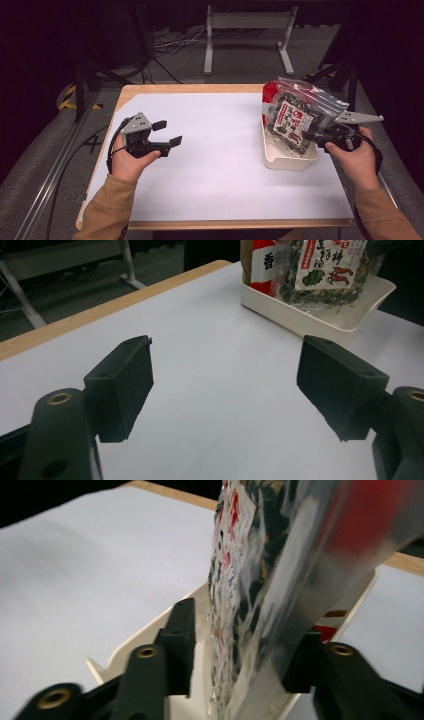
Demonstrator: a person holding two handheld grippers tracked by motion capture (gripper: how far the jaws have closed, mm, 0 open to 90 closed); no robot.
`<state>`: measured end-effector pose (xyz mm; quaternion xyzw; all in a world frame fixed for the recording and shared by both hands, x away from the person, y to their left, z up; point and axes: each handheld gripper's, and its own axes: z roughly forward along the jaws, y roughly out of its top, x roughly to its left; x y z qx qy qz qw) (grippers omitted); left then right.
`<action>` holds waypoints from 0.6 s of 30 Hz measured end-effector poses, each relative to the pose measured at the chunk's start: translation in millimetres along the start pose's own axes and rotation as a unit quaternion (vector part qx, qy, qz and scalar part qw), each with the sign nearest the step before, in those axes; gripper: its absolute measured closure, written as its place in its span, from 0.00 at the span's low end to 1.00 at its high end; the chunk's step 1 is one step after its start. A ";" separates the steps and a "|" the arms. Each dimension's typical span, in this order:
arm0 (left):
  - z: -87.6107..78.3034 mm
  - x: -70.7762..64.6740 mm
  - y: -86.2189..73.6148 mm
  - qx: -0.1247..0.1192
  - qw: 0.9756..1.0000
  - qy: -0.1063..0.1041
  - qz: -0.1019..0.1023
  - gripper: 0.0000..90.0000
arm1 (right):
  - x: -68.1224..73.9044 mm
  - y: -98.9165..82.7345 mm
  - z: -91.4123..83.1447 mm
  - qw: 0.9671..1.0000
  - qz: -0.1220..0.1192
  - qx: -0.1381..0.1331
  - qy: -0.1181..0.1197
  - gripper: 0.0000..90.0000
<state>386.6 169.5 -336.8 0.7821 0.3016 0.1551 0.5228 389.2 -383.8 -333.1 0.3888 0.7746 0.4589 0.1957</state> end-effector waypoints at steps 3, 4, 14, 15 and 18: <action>-2.5 -0.1 -1.7 0.002 1.000 0.001 -0.003 0.25 | -0.4 -2.5 -3.6 1.000 -0.002 -0.013 -0.012 0.42; -2.5 -0.1 -1.7 0.002 1.000 0.001 -0.003 0.25 | -0.4 -2.5 -3.6 1.000 -0.002 -0.013 -0.012 0.42; -11.2 -0.5 -8.7 0.003 1.000 0.006 0.004 0.24 | 9.8 -17.6 -29.4 0.999 -0.013 -0.029 -0.028 0.32; -11.9 -1.3 -10.0 0.003 1.000 0.005 -0.001 0.24 | 11.4 -19.4 -31.5 0.999 -0.014 -0.028 -0.029 0.31; -14.1 -1.5 -12.3 0.006 1.000 0.005 -0.002 0.24 | 15.5 -23.7 -35.4 0.999 -0.018 -0.028 -0.027 0.31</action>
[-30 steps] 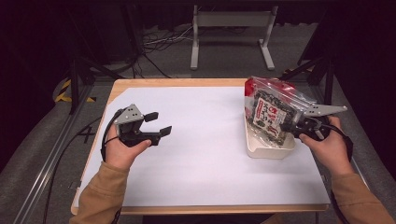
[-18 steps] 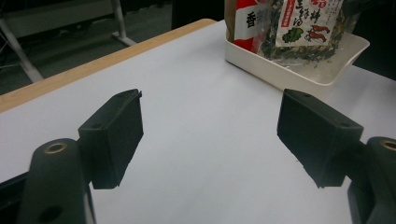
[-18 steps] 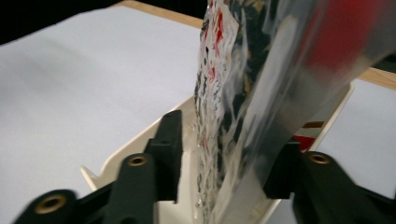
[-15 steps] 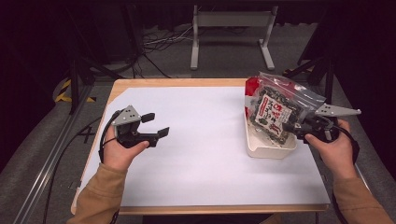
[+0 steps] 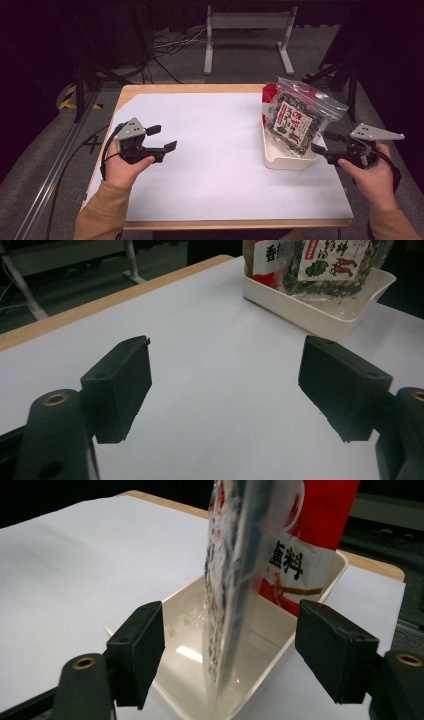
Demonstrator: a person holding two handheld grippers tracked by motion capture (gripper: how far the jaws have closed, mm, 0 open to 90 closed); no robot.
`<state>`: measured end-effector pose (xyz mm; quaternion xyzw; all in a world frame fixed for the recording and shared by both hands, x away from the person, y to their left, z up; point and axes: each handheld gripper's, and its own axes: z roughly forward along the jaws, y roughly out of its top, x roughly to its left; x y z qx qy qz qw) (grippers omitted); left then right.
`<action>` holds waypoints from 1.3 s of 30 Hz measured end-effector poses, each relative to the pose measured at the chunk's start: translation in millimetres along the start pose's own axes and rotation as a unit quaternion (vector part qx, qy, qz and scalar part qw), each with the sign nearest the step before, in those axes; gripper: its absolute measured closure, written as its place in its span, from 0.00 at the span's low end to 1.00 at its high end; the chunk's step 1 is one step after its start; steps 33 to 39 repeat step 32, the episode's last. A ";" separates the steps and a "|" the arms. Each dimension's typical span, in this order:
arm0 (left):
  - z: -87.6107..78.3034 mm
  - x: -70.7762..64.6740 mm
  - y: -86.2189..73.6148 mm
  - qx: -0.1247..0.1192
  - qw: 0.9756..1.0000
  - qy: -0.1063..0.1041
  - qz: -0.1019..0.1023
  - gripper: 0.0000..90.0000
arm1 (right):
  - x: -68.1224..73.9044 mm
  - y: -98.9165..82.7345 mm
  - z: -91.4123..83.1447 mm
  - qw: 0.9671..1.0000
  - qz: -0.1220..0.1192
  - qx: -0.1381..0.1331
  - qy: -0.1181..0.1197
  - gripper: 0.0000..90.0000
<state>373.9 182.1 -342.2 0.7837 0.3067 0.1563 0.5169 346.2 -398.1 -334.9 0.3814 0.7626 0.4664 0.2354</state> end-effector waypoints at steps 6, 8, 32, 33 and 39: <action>-7.3 0.0 -8.8 -0.002 1.000 -0.006 0.002 0.23 | 12.2 -10.2 -8.6 1.000 -0.009 0.002 0.010 0.30; -10.0 -1.4 -10.8 -0.005 1.000 -0.014 0.007 0.22 | 16.0 -13.8 -10.5 1.000 -0.012 0.000 0.015 0.30; -29.3 -7.8 -49.0 -0.025 0.999 -0.022 -0.005 0.19 | 37.1 -45.9 -3.9 0.998 -0.019 -0.020 0.051 0.29; -29.3 -7.8 -49.0 -0.025 0.999 -0.022 -0.005 0.19 | 37.1 -45.9 -3.9 0.998 -0.019 -0.020 0.051 0.29; -29.3 -7.8 -49.0 -0.025 0.999 -0.022 -0.005 0.19 | 37.1 -45.9 -3.9 0.998 -0.019 -0.020 0.051 0.29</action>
